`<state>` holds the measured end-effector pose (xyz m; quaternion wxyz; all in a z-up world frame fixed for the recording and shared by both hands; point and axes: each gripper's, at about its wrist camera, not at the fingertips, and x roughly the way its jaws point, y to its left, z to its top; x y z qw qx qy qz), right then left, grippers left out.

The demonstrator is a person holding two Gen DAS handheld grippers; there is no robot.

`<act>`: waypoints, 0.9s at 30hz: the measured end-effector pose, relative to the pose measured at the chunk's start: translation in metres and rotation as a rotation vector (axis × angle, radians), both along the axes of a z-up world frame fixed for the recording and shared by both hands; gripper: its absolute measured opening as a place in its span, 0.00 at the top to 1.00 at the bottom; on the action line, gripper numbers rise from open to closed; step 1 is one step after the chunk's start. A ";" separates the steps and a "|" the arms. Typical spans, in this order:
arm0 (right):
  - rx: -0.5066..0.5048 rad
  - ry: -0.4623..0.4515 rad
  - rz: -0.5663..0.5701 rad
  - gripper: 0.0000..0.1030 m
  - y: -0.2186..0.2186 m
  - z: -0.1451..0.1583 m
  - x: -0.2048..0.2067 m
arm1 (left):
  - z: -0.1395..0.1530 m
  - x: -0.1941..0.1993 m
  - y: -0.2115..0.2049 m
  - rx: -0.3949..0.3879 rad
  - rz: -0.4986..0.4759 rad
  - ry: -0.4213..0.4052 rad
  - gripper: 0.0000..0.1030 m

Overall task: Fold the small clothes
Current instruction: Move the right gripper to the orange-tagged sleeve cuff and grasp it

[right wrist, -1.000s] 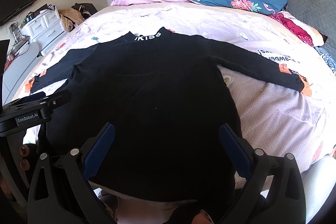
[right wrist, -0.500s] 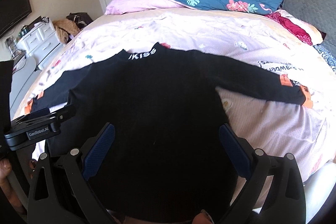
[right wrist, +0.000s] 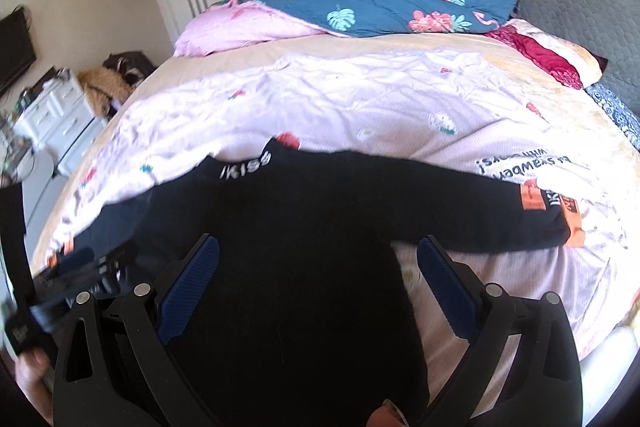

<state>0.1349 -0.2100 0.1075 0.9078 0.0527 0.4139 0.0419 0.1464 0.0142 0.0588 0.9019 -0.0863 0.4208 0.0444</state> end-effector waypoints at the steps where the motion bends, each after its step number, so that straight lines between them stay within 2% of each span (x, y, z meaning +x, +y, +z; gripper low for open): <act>1: 0.006 -0.002 -0.013 0.04 -0.001 0.003 0.006 | 0.001 0.004 0.001 -0.003 0.002 -0.001 0.08; 5: 0.046 -0.008 -0.065 0.04 -0.008 0.006 0.031 | 0.004 0.023 -0.001 -0.004 0.001 0.007 0.08; 10: 0.049 0.001 -0.168 0.04 -0.019 -0.005 0.056 | 0.001 0.047 -0.008 -0.011 0.002 0.005 0.08; 15: 0.108 0.030 -0.252 0.04 -0.035 -0.023 0.082 | -0.011 0.073 -0.021 -0.027 -0.009 0.038 0.08; 21: 0.079 0.037 -0.346 0.04 -0.061 -0.047 0.091 | -0.030 0.087 -0.031 -0.022 -0.049 0.047 0.08; 27: 0.074 0.109 -0.430 0.04 -0.096 -0.084 0.091 | -0.054 0.095 -0.040 -0.024 -0.087 0.071 0.08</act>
